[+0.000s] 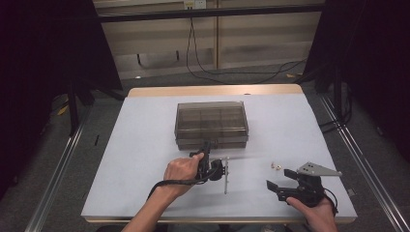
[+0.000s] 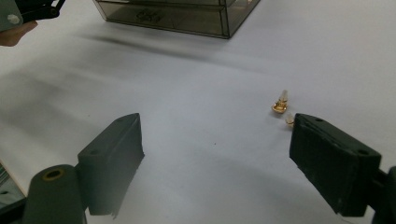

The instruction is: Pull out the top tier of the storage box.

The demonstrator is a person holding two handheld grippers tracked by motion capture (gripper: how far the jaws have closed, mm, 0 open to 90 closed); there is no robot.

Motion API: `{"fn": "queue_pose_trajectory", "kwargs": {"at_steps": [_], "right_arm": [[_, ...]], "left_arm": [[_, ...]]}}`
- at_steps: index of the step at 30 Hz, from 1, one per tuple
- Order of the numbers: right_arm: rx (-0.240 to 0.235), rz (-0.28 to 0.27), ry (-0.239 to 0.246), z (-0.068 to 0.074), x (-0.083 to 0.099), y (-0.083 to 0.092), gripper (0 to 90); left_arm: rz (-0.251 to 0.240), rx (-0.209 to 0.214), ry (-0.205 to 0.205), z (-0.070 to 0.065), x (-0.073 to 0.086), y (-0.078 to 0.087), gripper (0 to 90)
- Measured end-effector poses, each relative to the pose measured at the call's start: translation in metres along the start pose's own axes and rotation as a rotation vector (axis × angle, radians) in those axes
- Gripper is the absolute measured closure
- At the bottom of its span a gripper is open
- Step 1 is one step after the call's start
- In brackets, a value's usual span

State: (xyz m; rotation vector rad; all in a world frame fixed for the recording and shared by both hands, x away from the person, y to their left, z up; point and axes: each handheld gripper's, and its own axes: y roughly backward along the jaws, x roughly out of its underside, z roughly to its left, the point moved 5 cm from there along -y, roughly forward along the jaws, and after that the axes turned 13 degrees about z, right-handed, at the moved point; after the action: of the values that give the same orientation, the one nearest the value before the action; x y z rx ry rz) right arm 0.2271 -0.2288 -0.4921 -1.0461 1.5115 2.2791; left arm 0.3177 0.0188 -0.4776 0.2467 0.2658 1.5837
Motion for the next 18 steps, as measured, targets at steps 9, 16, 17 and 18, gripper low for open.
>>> {"fn": "queue_pose_trajectory", "kwargs": {"at_steps": [9, 16, 17, 18], "right_arm": [[-0.002, 0.002, 0.003, 0.0004, 0.0002, -0.0004, 16.6], [-0.005, 0.006, 0.004, 0.0006, 0.0002, -0.001, 16.6], [-0.005, 0.006, 0.004, 0.0006, 0.0002, -0.001, 16.6], [-0.004, 0.006, 0.005, 0.0007, 0.0003, -0.0009, 16.5]], "left_arm": [[-0.012, -0.004, -0.003, 0.0001, 0.0004, 0.0037, 80.4], [-0.016, 0.016, 0.01, 0.0006, 0.0001, 0.0046, 79.1], [-0.016, 0.016, 0.01, 0.0006, 0.0001, 0.0046, 78.5], [-0.019, 0.032, 0.019, 0.001, 0.0005, 0.0052, 77.5]]}}
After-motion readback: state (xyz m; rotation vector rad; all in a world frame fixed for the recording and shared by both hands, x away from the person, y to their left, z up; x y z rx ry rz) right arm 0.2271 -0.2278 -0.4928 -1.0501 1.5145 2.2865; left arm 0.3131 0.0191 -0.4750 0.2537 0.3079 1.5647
